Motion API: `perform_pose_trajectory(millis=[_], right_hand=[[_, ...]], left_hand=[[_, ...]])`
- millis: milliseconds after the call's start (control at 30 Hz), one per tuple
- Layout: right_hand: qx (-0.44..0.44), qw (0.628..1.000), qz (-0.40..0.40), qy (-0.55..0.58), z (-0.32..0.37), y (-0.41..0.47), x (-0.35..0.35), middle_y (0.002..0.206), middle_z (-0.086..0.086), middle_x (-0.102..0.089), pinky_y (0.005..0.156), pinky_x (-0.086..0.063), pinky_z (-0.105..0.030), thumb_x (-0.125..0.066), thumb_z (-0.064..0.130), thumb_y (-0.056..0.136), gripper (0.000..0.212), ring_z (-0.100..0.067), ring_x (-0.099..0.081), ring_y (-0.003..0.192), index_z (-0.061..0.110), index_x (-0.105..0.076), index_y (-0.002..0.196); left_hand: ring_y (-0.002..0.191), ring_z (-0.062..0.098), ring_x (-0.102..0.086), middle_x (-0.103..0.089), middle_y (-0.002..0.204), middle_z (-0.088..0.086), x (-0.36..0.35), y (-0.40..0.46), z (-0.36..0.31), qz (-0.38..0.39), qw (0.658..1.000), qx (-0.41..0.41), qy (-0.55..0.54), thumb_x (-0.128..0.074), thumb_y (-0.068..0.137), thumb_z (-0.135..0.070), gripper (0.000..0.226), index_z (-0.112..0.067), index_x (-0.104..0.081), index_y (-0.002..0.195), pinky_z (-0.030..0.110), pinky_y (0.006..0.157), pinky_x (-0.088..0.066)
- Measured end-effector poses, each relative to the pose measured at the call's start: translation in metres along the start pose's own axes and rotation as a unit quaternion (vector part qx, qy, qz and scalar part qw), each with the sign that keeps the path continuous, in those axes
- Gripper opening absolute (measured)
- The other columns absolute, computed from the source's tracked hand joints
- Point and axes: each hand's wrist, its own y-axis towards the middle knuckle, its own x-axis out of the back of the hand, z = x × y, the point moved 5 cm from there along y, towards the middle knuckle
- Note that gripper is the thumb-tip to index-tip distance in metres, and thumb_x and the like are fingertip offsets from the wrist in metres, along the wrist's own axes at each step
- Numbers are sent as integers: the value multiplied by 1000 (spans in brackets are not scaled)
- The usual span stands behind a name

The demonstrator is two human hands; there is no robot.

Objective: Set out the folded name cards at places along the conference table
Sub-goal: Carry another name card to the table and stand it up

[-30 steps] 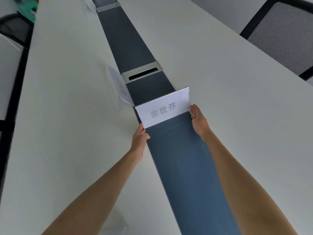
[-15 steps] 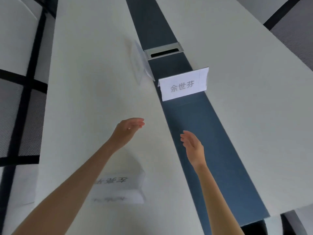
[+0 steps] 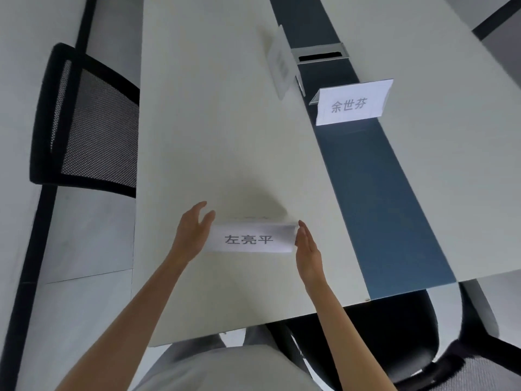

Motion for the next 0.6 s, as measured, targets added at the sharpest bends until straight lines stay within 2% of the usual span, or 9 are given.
perform_pose_trajectory(millis=[100,167,200,233,300,400,467,533,600], right_hand=[[44,998,-46,-22,5,-13,-10,138,0,-47,106,-29,-26,-27,36,97,44,-17,-42,128,27,-28,141],[64,993,-78,-56,4,-22,-16,94,0,-62,83,-42,-26,-27,36,97,45,-14,-58,85,31,-26,142],[75,990,-93,-77,1,-28,-20,75,1,-55,69,-41,-26,-27,35,97,45,-13,-51,67,32,-25,142],[83,986,-107,-93,-3,-36,-24,70,0,-50,63,-38,-27,-26,35,97,44,-14,-46,62,32,-26,141],[76,984,-138,-88,-17,-56,-32,79,-4,-50,66,-36,-27,-28,34,97,40,-17,-46,74,31,-35,136],[56,979,-195,-38,-47,-97,-47,86,-15,-53,64,-36,-23,-31,35,96,31,-26,-46,80,28,-51,120],[48,970,-238,14,-69,-129,-58,94,-10,-58,69,-38,-19,-34,34,96,31,-24,-50,88,23,-53,118],[33,959,-274,68,-90,-159,-66,107,1,-58,80,-41,-22,-37,33,96,31,-17,-51,103,21,-54,118],[16,940,-317,121,-114,-190,-72,107,5,-59,91,-44,-33,-41,37,93,30,-16,-53,106,23,-56,115]], left_hand=[[120,34,-46,-53,128,21,4,-2,12,-23,999,-4,-37,-40,92,-23,41,-12,-41,132,40,100,-35],[111,36,-53,-58,119,20,3,-2,25,6,998,7,-65,-40,92,-26,35,-17,-47,126,40,94,-39],[107,37,-55,-60,117,19,4,-2,31,21,996,-4,-81,-41,92,-28,32,-19,-51,121,40,91,-41],[103,38,-56,-60,115,19,7,-3,34,35,994,-28,-99,-43,91,-27,28,-20,-54,116,39,87,-42],[94,34,-56,-62,112,16,16,-6,40,60,988,-91,-113,-45,89,-25,25,-19,-58,109,32,79,-39],[92,8,-54,-62,110,3,31,-16,45,100,975,-180,-81,-44,91,-13,25,-10,-62,108,8,71,-38],[81,-9,-55,-61,104,-1,34,-28,52,137,965,-218,-56,-43,91,-8,25,-7,-63,107,0,69,-36],[78,0,-55,-62,95,3,31,-42,61,173,956,-235,-42,-45,91,-7,23,-8,-64,103,4,65,-37],[77,10,-53,-60,87,6,23,-62,65,218,941,-255,-28,-46,90,-8,21,-10,-64,99,6,61,-37]])
